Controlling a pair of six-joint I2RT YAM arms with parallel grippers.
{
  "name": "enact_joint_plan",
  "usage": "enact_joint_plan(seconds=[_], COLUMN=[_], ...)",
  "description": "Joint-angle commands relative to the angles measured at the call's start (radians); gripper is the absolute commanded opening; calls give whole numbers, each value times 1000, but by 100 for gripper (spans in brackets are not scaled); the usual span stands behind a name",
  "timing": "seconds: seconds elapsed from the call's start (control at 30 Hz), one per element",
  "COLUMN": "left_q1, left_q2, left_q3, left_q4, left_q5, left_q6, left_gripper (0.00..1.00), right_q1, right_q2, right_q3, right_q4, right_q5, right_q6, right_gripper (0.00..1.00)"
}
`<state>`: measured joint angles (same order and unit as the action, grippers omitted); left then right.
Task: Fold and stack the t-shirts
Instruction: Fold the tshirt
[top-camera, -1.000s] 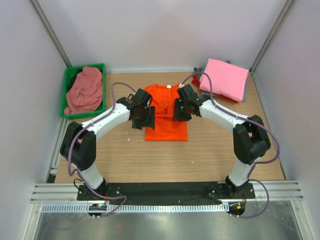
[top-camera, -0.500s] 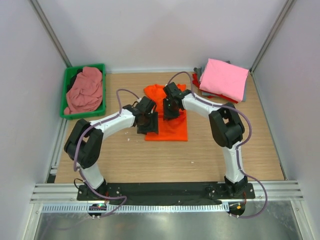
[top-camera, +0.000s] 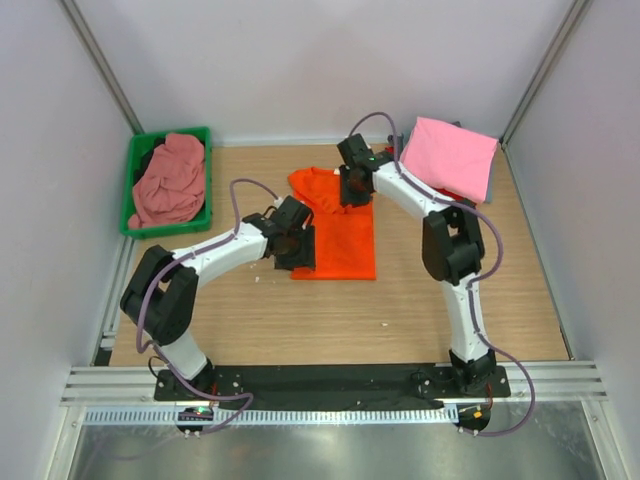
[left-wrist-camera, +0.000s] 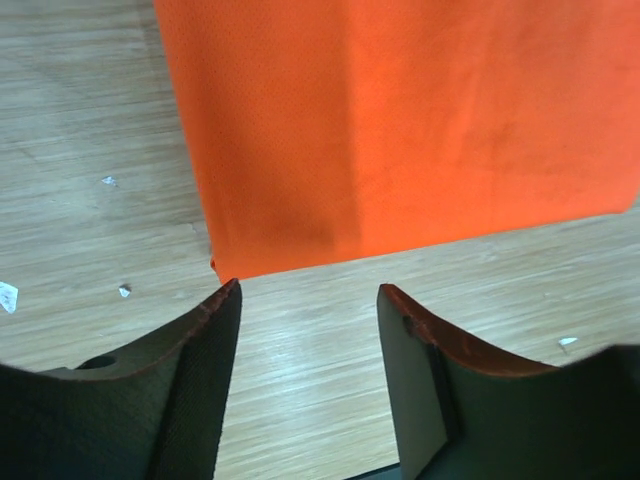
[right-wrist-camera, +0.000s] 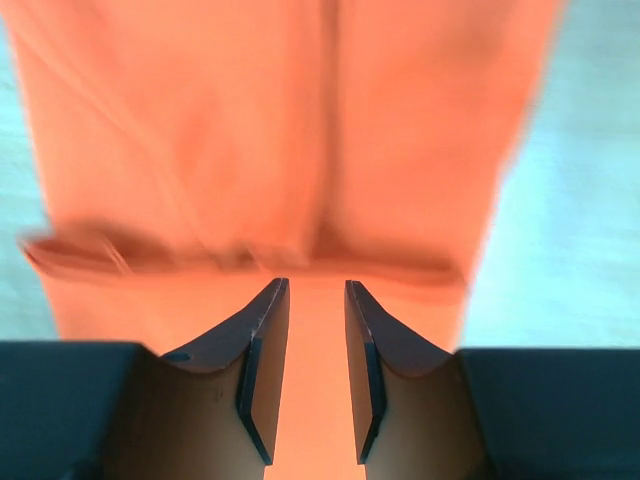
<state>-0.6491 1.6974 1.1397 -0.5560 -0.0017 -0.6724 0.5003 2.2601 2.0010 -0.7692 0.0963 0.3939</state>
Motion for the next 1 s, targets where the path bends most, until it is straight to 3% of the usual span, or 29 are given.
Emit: enact_joint_plan(seconds=[0.0,0.2,0.33,0.73,0.97], left_q1=[-7,-12,-14,-14,-15], left_q2=[-82,-78,-53,19,41], left_q3=[-4,-6,-26,-73,-141], left_q4=[-4,24,60,122,169], left_q5=[-50,-40,-40,-57,-44], left_q6=[5,8,4,-1,-18], left_gripper=[57,47,45,41,40], right_q1=[6,7,7,6,6], right_q2=[-238,-587,-663,-672,-657], right_q3=[-207,-707,-918,-1100,-1193], right_q4=[69,312,396,433,504], right_q5=[7,-173,-244,-172,-205], right_q6=[6,129,174,175,210], right_gripper=[35,32,30,28,27])
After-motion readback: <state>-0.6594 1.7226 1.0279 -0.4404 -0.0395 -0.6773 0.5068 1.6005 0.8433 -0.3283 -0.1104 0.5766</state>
